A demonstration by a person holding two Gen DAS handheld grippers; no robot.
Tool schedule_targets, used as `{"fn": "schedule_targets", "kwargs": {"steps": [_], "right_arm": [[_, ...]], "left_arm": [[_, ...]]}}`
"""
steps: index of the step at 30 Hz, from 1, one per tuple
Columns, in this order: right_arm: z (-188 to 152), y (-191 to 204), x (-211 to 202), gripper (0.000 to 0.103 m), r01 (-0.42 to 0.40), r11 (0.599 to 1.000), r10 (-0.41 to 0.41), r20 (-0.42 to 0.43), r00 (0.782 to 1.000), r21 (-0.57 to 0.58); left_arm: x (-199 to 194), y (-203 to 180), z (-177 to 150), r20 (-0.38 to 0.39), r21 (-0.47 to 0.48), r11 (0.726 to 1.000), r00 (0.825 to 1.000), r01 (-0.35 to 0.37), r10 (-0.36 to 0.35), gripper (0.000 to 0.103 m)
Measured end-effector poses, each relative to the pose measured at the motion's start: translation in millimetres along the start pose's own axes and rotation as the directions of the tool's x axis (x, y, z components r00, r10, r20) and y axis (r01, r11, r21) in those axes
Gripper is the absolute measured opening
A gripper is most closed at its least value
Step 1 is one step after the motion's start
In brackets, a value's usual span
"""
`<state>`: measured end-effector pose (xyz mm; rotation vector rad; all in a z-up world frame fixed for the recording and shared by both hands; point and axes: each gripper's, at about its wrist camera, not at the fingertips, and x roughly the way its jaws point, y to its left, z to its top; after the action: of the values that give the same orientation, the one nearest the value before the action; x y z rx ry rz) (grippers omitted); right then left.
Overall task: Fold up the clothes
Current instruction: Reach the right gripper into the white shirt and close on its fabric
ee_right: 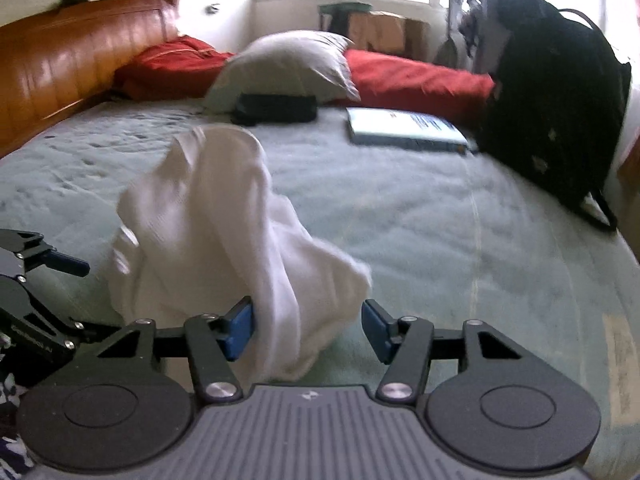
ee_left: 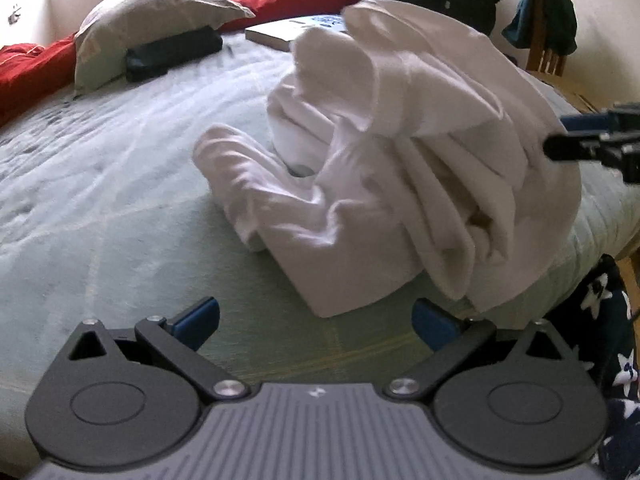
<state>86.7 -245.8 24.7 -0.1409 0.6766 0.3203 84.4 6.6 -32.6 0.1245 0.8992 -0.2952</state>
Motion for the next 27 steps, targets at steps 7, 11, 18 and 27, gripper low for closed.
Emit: {"fn": "schedule_targets", "kwargs": {"steps": [7,11,18,27], "right_arm": [[34,8,21,0.046,-0.069,0.996,0.07,0.021,0.997,-0.052],[39,8,38,0.008,-0.122,0.992,0.121,-0.034,0.992,-0.036],[26,-17,15,0.004,0.011,0.998,-0.012,-0.014,1.0,-0.066],[-8,-84,3,0.004,0.196,0.98,-0.193,-0.102,0.976,0.025]], "left_arm": [[-21,8,10,0.08,0.017,1.0,0.997,-0.01,0.009,0.102],[-24,1,6,0.14,0.083,0.997,0.99,0.007,-0.019,0.102],[-25,-3,11,0.145,0.123,0.992,0.989,0.01,-0.027,0.101],[-26,-16,29,0.176,0.151,0.988,0.983,0.029,-0.056,0.102]]}}
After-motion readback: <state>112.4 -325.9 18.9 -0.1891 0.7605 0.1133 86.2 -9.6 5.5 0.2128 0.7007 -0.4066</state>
